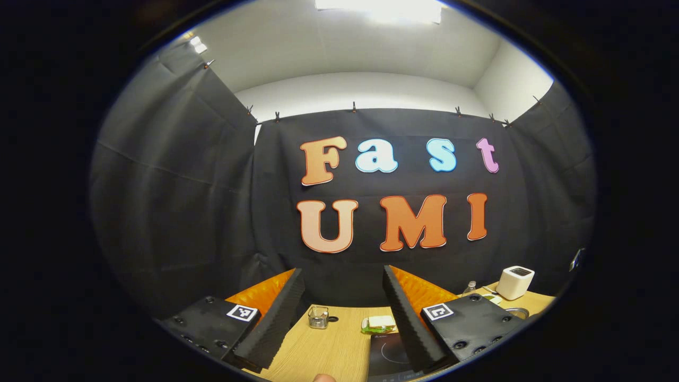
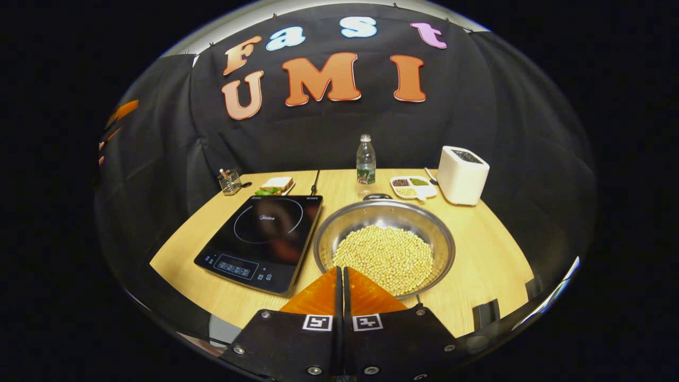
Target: First push the handle of the pot to place it horizontally, then grasp the pot with both hands and set it on the induction cooktop.
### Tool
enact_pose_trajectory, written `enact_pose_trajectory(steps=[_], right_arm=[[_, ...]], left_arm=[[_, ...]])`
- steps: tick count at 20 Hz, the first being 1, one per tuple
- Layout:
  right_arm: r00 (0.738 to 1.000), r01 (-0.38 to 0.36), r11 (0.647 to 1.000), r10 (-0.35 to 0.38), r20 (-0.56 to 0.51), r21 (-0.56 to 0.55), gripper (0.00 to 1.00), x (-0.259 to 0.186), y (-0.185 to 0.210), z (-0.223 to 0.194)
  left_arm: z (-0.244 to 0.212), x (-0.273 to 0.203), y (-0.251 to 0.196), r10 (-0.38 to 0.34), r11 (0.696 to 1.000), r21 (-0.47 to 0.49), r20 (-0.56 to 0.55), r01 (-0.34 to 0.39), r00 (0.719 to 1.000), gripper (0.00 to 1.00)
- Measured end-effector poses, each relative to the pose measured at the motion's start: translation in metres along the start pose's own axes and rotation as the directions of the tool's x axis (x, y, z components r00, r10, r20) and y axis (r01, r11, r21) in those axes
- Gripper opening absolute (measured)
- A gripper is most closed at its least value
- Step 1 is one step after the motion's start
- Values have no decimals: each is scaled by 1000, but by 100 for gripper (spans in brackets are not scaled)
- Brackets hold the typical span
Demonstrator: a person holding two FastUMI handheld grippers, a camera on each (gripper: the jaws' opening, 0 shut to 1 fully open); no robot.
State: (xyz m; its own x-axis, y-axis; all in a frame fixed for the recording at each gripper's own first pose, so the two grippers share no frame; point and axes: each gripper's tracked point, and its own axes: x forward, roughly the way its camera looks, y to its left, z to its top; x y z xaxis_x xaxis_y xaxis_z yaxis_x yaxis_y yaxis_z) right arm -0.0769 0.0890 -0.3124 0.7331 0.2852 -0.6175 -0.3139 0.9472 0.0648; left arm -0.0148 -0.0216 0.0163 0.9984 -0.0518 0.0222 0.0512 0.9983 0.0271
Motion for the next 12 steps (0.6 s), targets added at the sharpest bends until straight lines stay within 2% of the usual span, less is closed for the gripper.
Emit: enact_pose_trajectory(steps=[9, 12], right_arm=[[987, -14, 1000, 17, -163, 21, 0, 30, -3, -59], [977, 6, 1000, -4, -213, 13, 0, 39, -12, -78]], left_arm=[[-5, -8, -14, -46, 999, -17, -24, 45, 999, 98], [-7, -8, -16, -48, 999, -17, -32, 47, 998, 98]])
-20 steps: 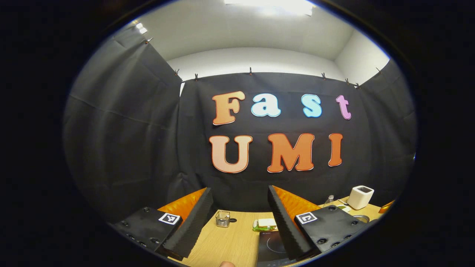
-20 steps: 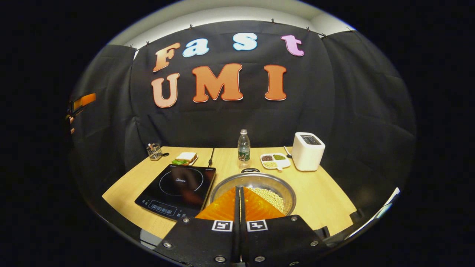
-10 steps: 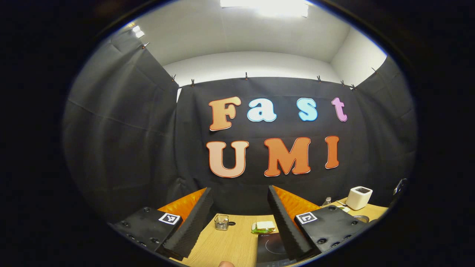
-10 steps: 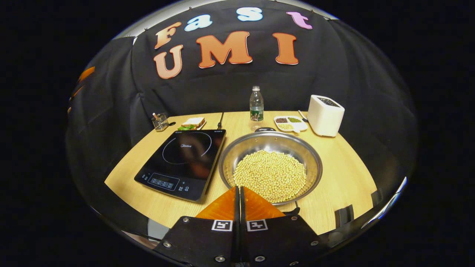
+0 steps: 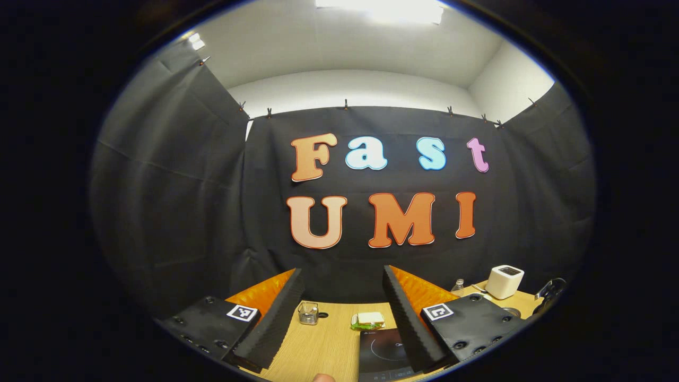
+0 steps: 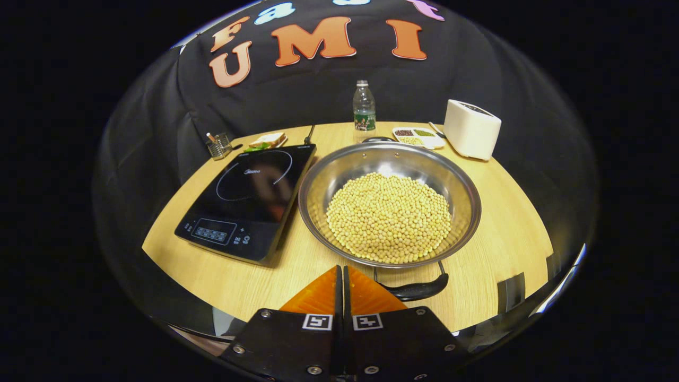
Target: First push the handle of the pot to place it horizontally, then grasp the pot with both hands and set it on the induction cooktop.
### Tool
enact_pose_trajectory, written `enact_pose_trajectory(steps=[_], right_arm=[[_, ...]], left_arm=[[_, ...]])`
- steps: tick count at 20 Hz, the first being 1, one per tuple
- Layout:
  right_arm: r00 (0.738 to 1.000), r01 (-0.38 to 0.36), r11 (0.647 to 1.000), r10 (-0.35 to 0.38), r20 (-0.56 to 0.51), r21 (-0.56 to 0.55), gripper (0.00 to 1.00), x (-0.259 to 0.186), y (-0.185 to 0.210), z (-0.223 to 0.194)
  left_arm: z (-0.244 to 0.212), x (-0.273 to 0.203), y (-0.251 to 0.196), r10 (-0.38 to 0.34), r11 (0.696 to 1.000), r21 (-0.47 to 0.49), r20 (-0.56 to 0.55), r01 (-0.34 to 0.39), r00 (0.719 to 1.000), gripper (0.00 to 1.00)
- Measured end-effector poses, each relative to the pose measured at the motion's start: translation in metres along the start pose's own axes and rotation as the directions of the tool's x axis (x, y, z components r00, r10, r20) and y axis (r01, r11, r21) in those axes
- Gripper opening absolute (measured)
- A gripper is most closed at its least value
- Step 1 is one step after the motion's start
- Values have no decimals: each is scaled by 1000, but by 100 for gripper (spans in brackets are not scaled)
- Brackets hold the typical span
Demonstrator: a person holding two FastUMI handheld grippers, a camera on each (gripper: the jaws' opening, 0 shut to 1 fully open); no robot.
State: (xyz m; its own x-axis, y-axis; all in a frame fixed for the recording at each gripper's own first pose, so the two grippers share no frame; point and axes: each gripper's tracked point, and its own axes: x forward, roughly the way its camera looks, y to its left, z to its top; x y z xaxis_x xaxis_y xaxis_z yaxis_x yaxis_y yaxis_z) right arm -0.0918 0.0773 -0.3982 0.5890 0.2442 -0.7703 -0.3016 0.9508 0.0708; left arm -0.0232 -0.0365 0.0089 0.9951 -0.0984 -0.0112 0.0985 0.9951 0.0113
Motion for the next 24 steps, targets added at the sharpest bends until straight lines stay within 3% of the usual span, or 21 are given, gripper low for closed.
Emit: enact_pose_trajectory(steps=[5, 10, 24], right_arm=[[998, -33, 998, 35, -42, 50, 0, 5, -3, -12], [999, -10, 997, 13, -38, 74, 0, 3, -21, -13], [992, 125, 976, -123, -22, 180, 0, 3, -102, -4]], left_arm=[[0, 2, 0, 8, 1000, -2, -2, -8, 1000, 98], [-2, 4, -2, 12, 1000, -2, -5, -12, 1000, 98], [-8, 15, -12, 19, 1000, -15, -14, -19, 1000, 96]])
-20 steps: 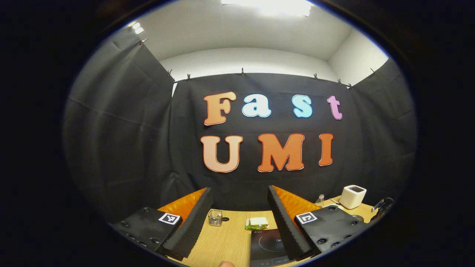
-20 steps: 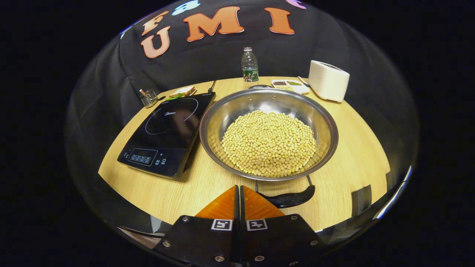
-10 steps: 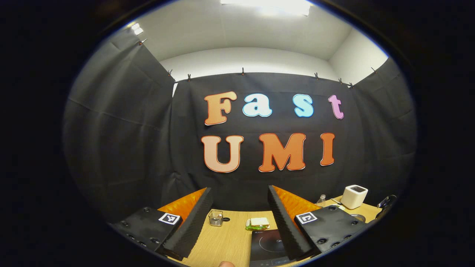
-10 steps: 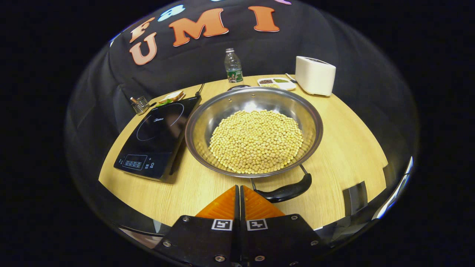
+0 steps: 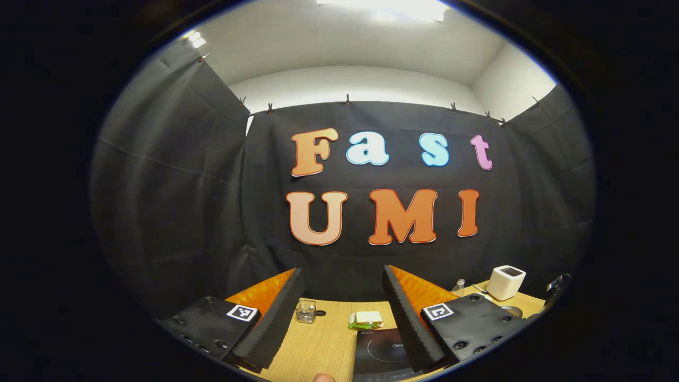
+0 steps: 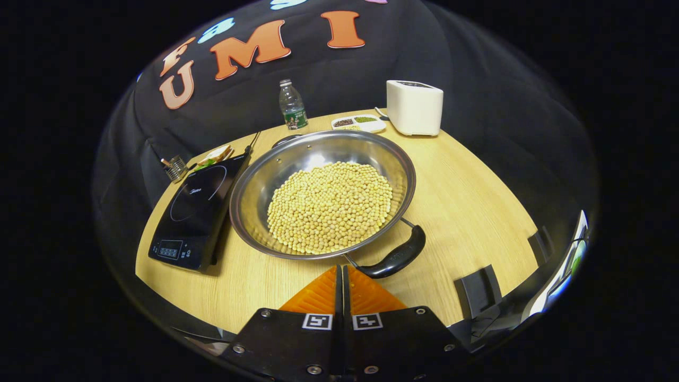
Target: First push the handle of the pot to place it horizontally, then grasp the pot with both hands and set it on the induction cooktop.
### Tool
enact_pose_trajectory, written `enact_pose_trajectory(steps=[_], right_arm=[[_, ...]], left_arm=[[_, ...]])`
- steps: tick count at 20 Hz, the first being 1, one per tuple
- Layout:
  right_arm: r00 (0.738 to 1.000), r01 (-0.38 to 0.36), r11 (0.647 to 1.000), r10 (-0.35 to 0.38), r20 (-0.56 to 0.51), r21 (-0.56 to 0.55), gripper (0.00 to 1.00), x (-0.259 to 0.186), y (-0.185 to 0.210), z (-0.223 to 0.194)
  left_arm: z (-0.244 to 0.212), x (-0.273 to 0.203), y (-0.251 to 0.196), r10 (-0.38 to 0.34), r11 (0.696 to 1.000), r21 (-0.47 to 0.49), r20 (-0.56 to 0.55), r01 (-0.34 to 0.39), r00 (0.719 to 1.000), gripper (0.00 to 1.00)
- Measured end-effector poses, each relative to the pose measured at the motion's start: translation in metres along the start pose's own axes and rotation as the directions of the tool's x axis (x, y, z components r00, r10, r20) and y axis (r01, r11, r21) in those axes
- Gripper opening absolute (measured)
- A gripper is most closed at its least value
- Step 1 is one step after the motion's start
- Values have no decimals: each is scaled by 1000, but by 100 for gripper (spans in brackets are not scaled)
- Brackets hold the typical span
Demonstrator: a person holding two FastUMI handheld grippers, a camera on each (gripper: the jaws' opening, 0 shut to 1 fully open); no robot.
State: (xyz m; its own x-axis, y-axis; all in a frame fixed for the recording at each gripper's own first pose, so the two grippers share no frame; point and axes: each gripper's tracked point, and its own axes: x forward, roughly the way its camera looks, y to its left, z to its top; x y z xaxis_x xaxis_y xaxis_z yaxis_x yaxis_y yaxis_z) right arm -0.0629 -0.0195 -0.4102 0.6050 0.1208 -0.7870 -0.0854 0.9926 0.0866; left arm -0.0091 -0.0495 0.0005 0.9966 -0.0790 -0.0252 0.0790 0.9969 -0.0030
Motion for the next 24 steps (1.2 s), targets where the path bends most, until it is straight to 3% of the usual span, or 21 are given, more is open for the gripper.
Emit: enact_pose_trajectory(steps=[17, 19, 24], right_arm=[[997, 77, 996, -77, -2, 41, 0, 21, -45, 27], [990, 143, 989, -143, -10, 28, 0, 28, -67, 25], [989, 147, 982, -144, -32, 116, 0, 33, -81, 27]], left_arm=[[-4, 12, -8, 18, 1000, 12, -7, -18, 1000, 98], [-6, 15, -10, 17, 1000, 16, -14, -17, 1000, 98], [-7, 23, -18, 14, 1000, 18, -15, -14, 1000, 98]])
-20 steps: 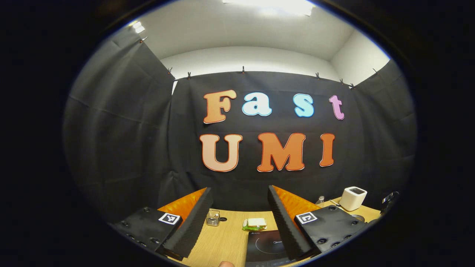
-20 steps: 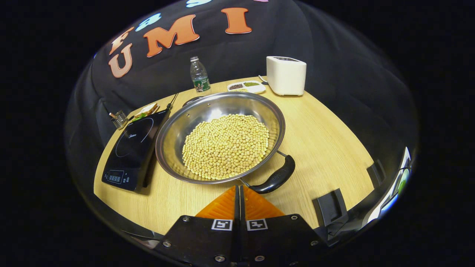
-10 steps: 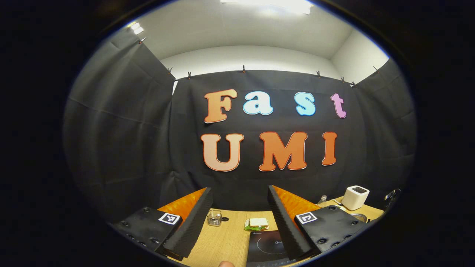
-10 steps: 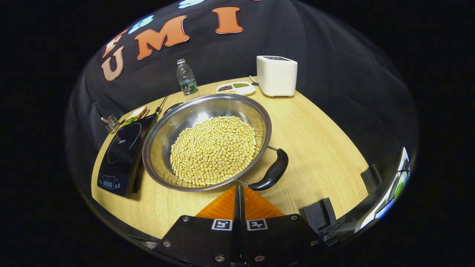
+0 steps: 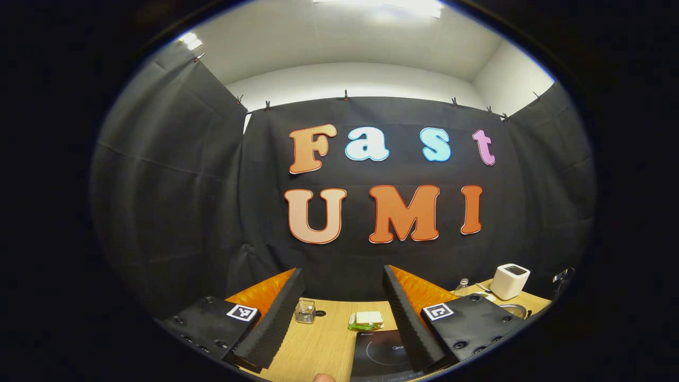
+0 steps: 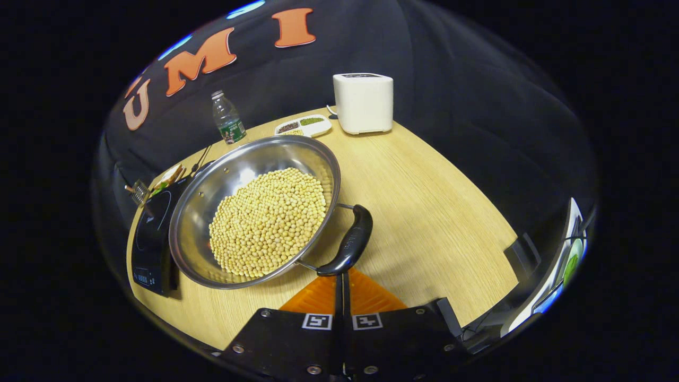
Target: First push the handle of the pot to place it horizontally, then grasp the pot with both hands and set it on the induction cooktop.
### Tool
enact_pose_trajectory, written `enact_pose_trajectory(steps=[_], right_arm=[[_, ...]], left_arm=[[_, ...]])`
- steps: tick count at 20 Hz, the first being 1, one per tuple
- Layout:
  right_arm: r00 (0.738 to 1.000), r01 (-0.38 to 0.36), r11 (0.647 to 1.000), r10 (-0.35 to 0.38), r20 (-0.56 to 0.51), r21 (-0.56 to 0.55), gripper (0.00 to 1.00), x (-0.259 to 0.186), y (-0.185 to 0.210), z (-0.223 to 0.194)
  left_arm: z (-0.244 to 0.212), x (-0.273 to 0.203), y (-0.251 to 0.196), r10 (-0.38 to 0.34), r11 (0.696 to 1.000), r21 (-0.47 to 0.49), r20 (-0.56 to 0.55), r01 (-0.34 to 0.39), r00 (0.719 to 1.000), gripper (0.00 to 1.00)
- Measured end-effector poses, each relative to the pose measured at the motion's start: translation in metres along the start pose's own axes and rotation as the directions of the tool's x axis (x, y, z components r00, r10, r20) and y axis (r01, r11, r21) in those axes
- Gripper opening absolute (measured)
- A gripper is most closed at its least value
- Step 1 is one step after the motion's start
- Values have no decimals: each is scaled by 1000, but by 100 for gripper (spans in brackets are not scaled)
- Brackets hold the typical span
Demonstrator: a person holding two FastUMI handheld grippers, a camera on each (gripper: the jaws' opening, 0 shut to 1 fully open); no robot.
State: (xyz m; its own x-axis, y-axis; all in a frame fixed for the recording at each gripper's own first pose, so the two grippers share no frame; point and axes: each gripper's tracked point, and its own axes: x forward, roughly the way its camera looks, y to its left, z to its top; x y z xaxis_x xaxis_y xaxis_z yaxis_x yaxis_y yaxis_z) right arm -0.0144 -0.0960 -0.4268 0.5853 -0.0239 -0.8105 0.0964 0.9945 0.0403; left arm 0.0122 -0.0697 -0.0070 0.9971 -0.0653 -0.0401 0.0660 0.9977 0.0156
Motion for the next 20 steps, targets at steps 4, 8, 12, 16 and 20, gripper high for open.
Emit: enact_pose_trajectory(steps=[4, 8, 12, 16, 20], right_arm=[[1000, 16, 1000, -16, 3, 7, 0, 6, -7, 12], [1000, 25, 999, -26, 8, 39, 0, 19, -16, 28], [1000, 26, 997, -27, 12, 68, 0, 32, -22, 44], [1000, 20, 994, -22, 15, 111, 0, 46, -27, 60], [999, 34, 992, -37, 22, 123, 0, 59, -32, 73]], left_arm=[[-1, 4, -10, -11, 1000, 4, 0, 11, 1000, 98], [-5, 7, -15, -9, 1000, 15, -8, 9, 1000, 98], [-3, 14, -17, 4, 1000, 19, -5, -4, 1000, 98], [-10, 21, -23, 6, 1000, 15, -13, -6, 1000, 99], [-20, 30, -32, 0, 1000, 14, -38, 1, 999, 99]])
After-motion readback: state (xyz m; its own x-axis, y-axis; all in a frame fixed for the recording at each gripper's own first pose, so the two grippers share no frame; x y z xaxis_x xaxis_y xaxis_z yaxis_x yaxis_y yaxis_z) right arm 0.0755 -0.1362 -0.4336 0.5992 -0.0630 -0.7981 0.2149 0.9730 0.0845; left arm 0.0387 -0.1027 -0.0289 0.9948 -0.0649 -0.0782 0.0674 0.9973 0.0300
